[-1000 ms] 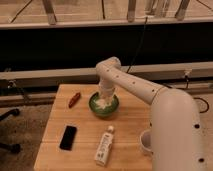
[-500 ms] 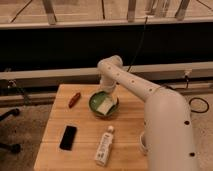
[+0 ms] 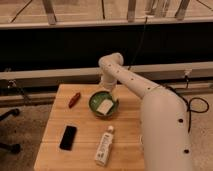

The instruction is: Place the white sponge in the ceramic bowl

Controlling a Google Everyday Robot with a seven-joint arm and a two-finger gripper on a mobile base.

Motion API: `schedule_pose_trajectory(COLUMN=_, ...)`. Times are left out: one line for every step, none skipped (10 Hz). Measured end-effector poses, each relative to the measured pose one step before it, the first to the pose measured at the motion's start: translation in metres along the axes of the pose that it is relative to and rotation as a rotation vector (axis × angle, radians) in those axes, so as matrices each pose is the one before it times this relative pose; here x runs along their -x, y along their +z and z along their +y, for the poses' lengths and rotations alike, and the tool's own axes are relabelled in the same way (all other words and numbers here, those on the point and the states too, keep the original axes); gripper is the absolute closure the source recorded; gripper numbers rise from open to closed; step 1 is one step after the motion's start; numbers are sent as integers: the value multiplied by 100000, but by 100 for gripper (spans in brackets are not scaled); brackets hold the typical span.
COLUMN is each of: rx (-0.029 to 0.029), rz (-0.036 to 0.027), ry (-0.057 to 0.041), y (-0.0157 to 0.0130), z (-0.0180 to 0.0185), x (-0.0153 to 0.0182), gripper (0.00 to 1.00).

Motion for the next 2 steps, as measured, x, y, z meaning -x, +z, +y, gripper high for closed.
schedule_pose_trajectory(rx=71, rz=-479, ry=-252, y=134, z=26, x=234, gripper=20)
schedule_pose_trajectory(rx=741, rz=-850, ry=-216, y=243, z=553, x=714, gripper=20)
